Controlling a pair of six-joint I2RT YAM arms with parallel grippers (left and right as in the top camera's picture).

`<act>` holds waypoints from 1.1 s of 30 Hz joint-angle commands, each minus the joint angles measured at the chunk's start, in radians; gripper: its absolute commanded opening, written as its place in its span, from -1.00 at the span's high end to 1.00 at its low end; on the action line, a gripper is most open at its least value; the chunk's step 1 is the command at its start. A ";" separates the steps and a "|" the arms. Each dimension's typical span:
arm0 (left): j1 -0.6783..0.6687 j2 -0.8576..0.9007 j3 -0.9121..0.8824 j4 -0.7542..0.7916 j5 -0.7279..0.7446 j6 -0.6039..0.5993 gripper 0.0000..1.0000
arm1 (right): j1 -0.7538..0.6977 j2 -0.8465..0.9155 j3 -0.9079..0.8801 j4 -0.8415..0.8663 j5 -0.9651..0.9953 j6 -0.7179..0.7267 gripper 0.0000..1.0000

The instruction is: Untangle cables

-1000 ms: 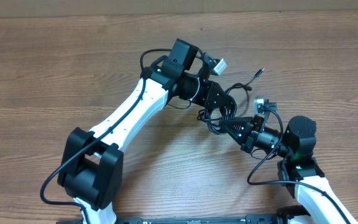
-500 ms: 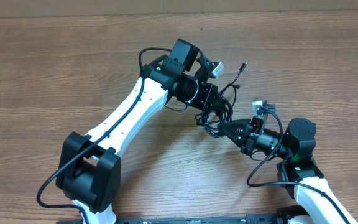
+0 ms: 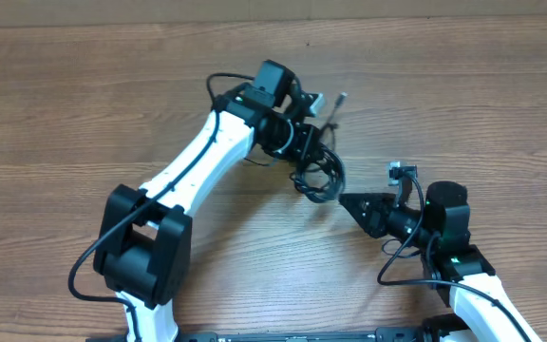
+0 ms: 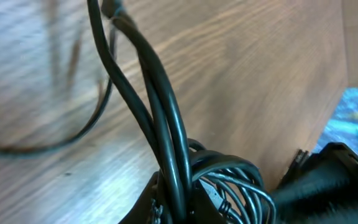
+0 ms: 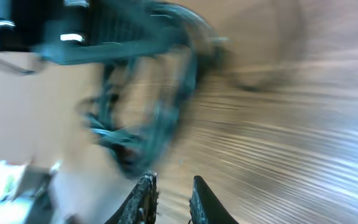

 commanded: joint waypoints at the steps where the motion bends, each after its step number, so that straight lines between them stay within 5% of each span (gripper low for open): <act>1: 0.005 0.003 0.005 0.014 0.152 0.074 0.92 | 0.005 -0.013 0.018 -0.036 0.238 0.039 0.67; 6: 0.005 0.003 0.005 0.056 0.306 0.127 0.91 | 0.005 -0.013 0.018 -0.043 0.249 0.055 0.48; 10: 0.005 0.003 0.005 0.064 0.129 0.119 0.91 | 0.005 -0.013 0.018 -0.033 0.188 0.055 0.14; 14: 0.005 0.003 0.005 0.066 -0.081 -0.035 0.89 | 0.005 -0.013 0.018 0.013 0.069 0.055 -0.24; 18: 0.005 0.003 0.005 0.063 -0.175 -0.119 0.15 | 0.005 -0.013 0.018 0.018 0.043 0.055 -0.43; 20: 0.005 0.003 0.005 0.063 -0.191 -0.117 -0.42 | 0.005 -0.013 0.018 0.000 0.043 0.055 -0.51; 24: 0.005 0.003 0.005 0.062 -0.206 -0.117 -0.89 | 0.005 -0.013 0.018 -0.055 0.058 0.055 -0.64; 27: 0.005 0.003 0.005 0.041 -0.286 -0.117 -0.86 | 0.005 -0.013 0.018 -0.108 0.087 0.055 -0.66; 33: 0.004 0.003 0.005 -0.044 -0.417 -0.126 0.00 | 0.005 -0.013 0.017 -0.162 0.092 0.055 -0.69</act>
